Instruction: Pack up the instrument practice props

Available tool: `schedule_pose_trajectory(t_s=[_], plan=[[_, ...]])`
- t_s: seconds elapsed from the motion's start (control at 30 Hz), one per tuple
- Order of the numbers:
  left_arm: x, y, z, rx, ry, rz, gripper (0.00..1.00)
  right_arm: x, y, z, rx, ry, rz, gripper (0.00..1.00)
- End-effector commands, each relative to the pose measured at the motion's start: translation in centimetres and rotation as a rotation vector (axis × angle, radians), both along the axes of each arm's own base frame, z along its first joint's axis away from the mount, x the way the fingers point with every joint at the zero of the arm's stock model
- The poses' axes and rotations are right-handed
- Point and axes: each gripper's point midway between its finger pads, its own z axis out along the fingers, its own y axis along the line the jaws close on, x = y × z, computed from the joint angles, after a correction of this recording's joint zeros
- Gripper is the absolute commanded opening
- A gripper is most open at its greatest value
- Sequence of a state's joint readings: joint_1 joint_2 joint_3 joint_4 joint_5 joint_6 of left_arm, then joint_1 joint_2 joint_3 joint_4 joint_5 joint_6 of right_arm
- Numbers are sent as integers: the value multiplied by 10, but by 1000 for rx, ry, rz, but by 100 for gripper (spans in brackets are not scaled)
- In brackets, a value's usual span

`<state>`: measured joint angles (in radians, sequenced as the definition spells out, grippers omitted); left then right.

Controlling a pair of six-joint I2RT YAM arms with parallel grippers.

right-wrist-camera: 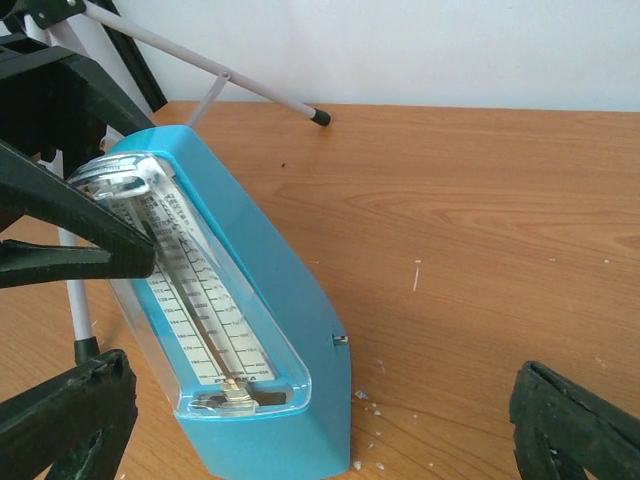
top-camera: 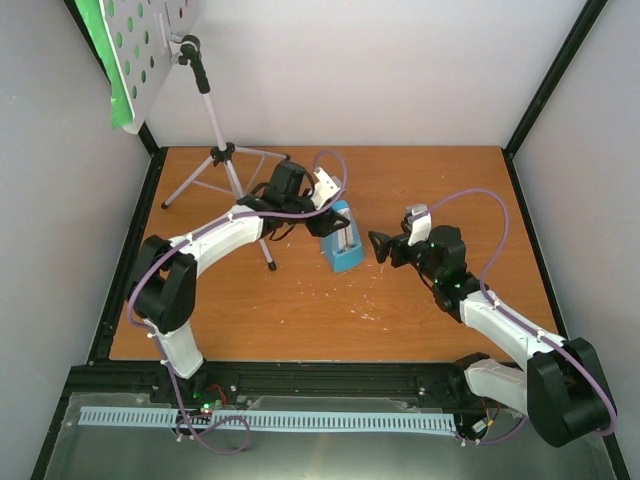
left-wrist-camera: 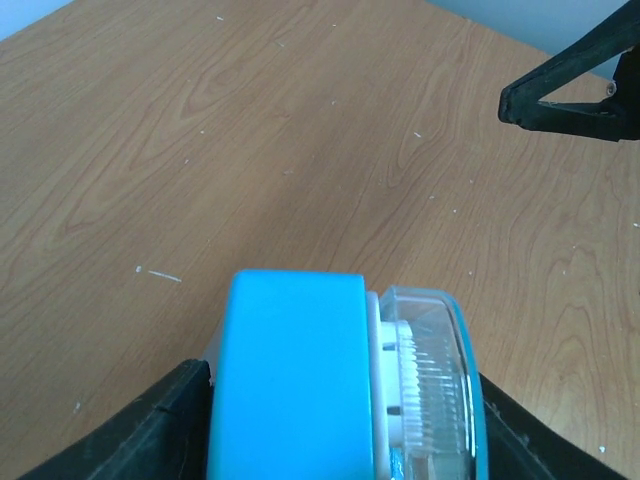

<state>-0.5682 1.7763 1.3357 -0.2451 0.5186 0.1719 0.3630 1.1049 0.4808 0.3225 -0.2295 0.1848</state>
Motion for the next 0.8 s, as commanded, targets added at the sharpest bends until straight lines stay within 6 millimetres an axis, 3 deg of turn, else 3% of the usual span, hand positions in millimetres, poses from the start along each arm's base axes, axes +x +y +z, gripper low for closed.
schedule_pose_trajectory(t_s=[0.0, 0.4, 0.5, 0.63, 0.77], plan=[[-20, 5, 2, -24, 73, 37, 50, -2, 3, 0, 19, 11, 26, 100], [-76, -16, -30, 140, 48, -50, 63, -13, 6, -2, 36, 31, 60, 100], [-81, -17, -33, 146, 46, -64, 77, -13, 2, -5, 38, 51, 28, 100], [-83, -17, -15, 122, 14, -78, 93, -12, 3, -8, 36, 74, 28, 100], [-95, -14, 26, 12, 9, -73, 99, -13, 0, -3, 13, 81, 19, 100]])
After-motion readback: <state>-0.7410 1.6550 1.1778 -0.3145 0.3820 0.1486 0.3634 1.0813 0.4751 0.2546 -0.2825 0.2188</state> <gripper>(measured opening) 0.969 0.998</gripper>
